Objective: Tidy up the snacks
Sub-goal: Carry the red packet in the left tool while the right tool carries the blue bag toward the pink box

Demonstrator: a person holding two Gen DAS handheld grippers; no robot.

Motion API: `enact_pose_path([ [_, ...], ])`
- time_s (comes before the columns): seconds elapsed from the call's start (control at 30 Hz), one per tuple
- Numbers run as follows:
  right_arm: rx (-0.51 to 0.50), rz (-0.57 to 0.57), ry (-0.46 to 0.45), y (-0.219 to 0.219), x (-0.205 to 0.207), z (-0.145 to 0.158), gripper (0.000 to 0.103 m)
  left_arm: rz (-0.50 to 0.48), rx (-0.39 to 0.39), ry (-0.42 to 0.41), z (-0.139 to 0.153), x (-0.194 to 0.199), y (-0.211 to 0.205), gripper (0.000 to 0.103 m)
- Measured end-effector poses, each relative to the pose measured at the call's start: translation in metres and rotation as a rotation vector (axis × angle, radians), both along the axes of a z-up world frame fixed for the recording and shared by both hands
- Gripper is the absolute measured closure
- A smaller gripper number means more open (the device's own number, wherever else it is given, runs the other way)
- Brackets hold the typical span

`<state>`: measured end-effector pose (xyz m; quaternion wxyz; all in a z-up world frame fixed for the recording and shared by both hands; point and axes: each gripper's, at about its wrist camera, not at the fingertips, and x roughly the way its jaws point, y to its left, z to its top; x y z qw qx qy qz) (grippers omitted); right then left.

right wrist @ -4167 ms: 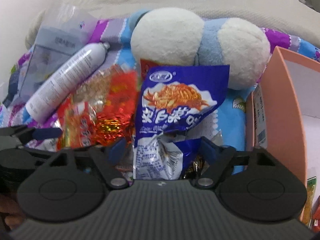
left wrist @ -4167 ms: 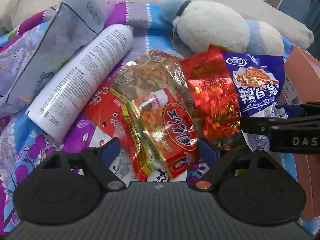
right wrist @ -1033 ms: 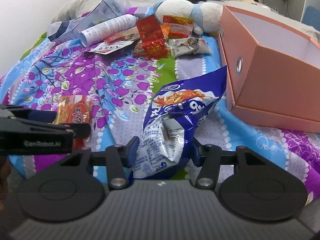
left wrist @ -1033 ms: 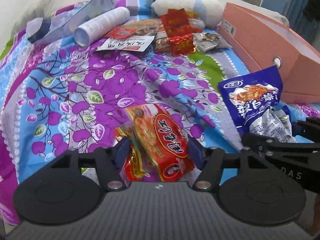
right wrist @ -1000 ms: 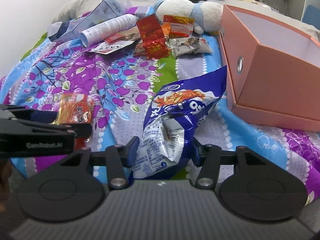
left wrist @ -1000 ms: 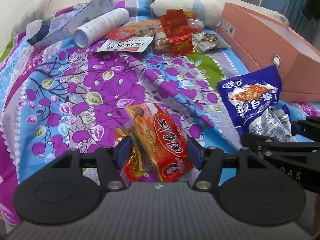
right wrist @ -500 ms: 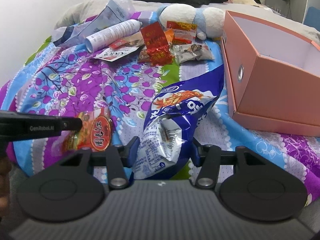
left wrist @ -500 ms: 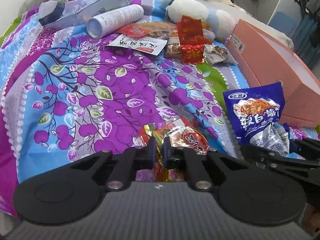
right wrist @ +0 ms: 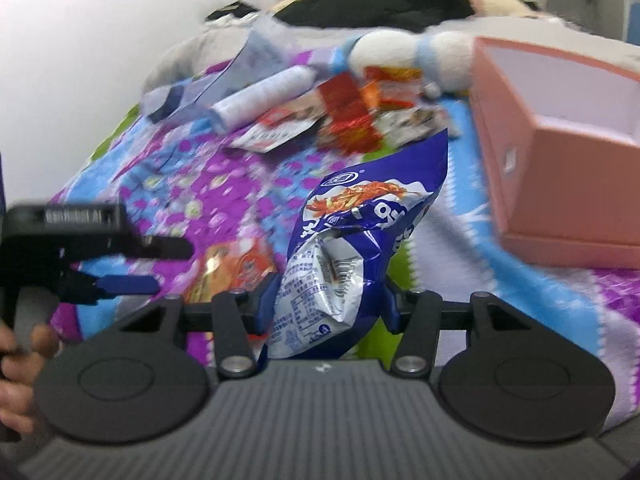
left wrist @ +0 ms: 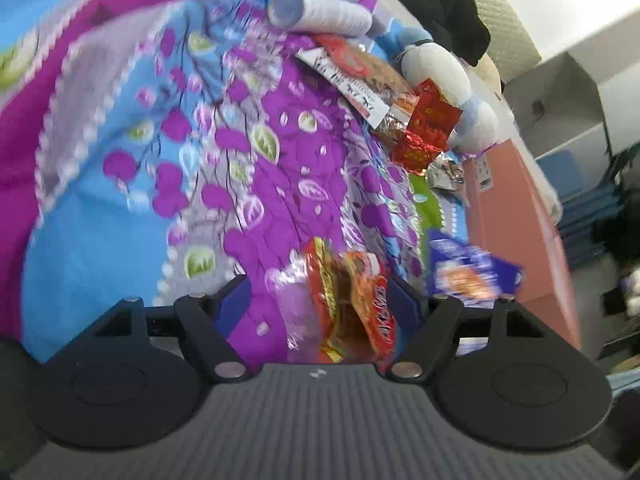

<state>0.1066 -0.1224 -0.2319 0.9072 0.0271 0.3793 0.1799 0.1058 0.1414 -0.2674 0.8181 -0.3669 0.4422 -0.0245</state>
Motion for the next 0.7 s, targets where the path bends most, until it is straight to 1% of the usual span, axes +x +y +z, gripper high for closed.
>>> enact_pose_path([
  [0.03,-0.002,0.012,0.017,0.004,0.001,-0.006,0.049,0.008,-0.023,0.007,-0.002,0.000,0.001,0.025],
  [0.1,-0.025,0.034,0.046,0.011,0.003,-0.017,0.049,0.013,-0.044,0.015,-0.005,0.001,0.001,0.025],
  [0.17,-0.068,0.055,0.051,0.019,0.003,-0.025,0.049,0.008,-0.079,0.023,-0.007,0.003,0.000,0.025],
  [0.27,-0.089,0.064,0.051,0.021,0.003,-0.028,0.049,0.001,-0.112,0.028,-0.009,0.006,-0.002,0.025],
  [0.37,-0.086,0.061,0.056,0.022,0.004,-0.029,0.049,-0.005,-0.118,0.028,-0.008,0.009,-0.004,0.025],
  [0.47,-0.091,0.062,0.055,0.022,0.004,-0.029,0.049,-0.024,-0.141,0.020,-0.008,0.013,-0.008,0.025],
  [0.57,-0.094,0.063,0.056,0.022,0.004,-0.030,0.049,-0.047,-0.132,0.019,-0.008,0.016,-0.016,0.026],
  [0.63,-0.099,0.066,0.054,0.023,0.003,-0.030,0.049,-0.059,-0.100,0.016,-0.006,0.019,-0.021,0.028],
  [0.7,-0.099,0.066,0.055,0.023,0.004,-0.030,0.049,-0.076,-0.075,0.013,-0.005,0.021,-0.027,0.033],
])
